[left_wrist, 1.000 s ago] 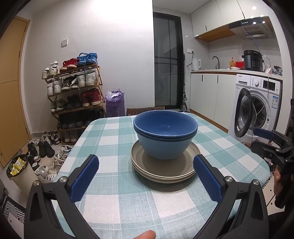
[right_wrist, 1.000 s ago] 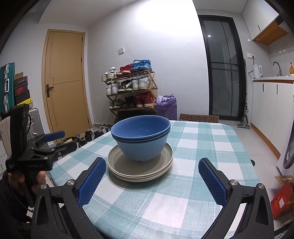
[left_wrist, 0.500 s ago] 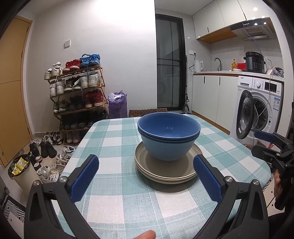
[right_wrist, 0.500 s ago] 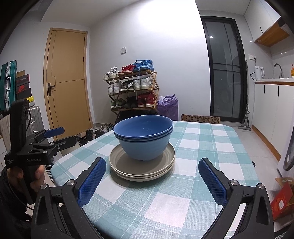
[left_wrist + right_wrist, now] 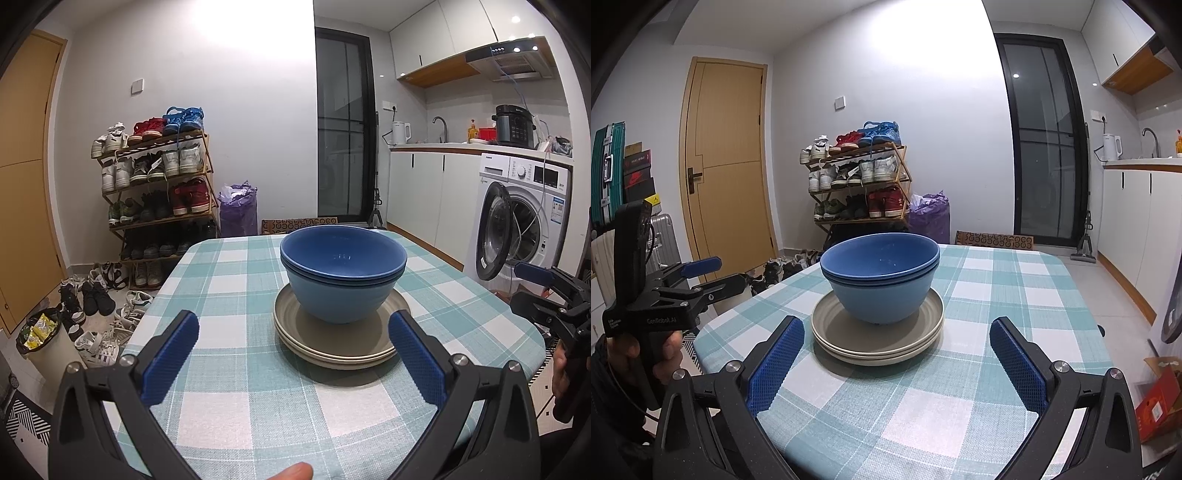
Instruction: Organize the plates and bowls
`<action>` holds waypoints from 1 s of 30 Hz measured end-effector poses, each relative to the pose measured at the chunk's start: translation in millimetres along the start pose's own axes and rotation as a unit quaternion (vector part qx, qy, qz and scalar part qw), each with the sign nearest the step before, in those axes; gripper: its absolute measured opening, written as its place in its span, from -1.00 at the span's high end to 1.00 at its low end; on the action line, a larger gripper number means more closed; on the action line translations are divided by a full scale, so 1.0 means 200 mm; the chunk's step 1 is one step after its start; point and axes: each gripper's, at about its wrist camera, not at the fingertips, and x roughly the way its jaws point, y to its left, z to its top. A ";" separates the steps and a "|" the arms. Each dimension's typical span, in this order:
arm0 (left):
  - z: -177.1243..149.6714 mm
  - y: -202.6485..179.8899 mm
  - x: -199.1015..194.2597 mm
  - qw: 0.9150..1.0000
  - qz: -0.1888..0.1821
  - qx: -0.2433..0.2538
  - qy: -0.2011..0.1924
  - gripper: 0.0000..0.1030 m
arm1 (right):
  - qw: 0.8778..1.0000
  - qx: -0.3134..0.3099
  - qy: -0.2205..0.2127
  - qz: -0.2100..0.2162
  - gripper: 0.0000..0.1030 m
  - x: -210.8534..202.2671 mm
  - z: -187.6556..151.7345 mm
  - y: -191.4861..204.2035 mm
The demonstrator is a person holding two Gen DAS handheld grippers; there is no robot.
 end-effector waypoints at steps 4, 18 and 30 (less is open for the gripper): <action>0.00 0.00 0.00 1.000 -0.001 0.000 0.000 -1.00 | 1.000 0.000 0.000 0.000 -0.99 0.00 0.00 0.00; -0.01 -0.01 0.01 1.000 -0.003 0.002 0.004 -1.00 | 1.000 -0.001 0.002 0.000 -0.99 0.00 -0.01 0.00; -0.02 0.00 0.02 1.000 -0.007 -0.004 0.009 -1.00 | 1.000 0.001 0.002 0.002 -0.99 0.00 -0.01 0.00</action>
